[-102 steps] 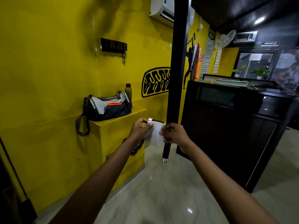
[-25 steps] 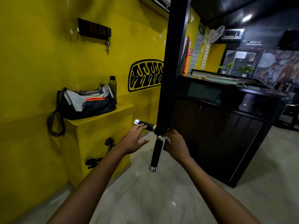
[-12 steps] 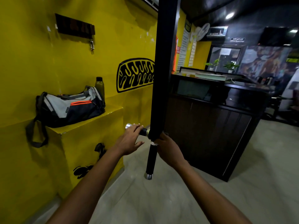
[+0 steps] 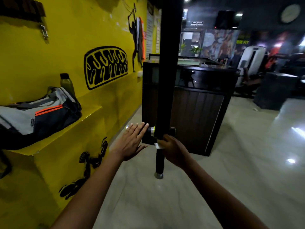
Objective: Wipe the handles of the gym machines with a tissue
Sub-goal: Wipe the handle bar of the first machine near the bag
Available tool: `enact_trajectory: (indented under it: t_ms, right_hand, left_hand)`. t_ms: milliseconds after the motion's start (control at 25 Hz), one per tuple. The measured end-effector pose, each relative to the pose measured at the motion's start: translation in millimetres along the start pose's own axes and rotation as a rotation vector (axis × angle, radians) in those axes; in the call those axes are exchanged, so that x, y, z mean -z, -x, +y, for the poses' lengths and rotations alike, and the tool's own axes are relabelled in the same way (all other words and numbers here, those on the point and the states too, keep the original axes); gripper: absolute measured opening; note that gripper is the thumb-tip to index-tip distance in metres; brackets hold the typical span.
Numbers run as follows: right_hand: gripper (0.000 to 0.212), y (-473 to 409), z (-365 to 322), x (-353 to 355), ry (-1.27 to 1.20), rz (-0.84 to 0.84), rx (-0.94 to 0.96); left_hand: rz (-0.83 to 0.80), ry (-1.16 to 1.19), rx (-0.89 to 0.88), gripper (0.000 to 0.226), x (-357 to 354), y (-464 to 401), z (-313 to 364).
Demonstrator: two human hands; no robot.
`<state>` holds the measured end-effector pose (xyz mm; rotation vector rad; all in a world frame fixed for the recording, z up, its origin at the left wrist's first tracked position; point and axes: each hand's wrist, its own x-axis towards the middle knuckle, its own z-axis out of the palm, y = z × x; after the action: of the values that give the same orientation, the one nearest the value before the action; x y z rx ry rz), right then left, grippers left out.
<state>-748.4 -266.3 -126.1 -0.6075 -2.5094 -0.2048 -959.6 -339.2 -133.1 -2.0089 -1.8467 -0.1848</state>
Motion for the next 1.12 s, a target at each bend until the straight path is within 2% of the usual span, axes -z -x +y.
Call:
enact_trajectory:
  t_ms: [40,160,200,280,320,440,560,640,720,840,960,1120]
  right_hand:
    - [0.001,6,-2,-4,0.007,-0.005,-0.007]
    - [0.038,22,-13,-12,-0.039,-0.083,-0.087]
    - [0.039,25,-13,-12,-0.056,-0.062,-0.118]
    - [0.014,22,-8,-6,-0.011,0.057,-0.140]
    - [0.010,17,-5,-2,0.026,0.105,-0.134]
    - [0.020,8,-11,-4,0.092,0.121,-0.030]
    - [0.018,19,-16,-22,0.090,0.056,0.099]
    - [0.011,19,-10,-26,0.104,0.094,0.130]
    - [0.009,14,-5,-23,0.111,0.127,0.120]
    - [0.007,10,-9,-27,0.094,0.087,0.075]
    - [0.010,20,-10,-30,0.068,0.019,0.146]
    - [0.012,10,-3,-19,0.064,0.083,0.081]
  left_hand:
    - [0.001,0.005,-0.013,0.080,0,0,-1]
    - [-0.009,0.015,-0.028,0.082,0,-1,-1]
    - [-0.017,0.020,-0.012,0.083,0,0,1]
    - [0.005,0.015,0.038,0.085,-4,-1,9]
    - [0.007,0.003,0.060,0.086,-4,-1,13]
    - [-0.013,-0.019,0.075,0.088,-6,-3,16]
    - [-0.001,-0.030,0.057,0.088,-3,-3,13]
    - [0.002,-0.033,0.045,0.088,-3,-2,11]
    - [-0.003,-0.041,0.053,0.087,-5,-2,13]
    - [0.010,-0.055,0.075,0.088,-7,-1,14]
    - [0.013,-0.033,0.065,0.088,-9,0,14]
    - [0.028,-0.037,0.076,0.088,-7,-2,16]
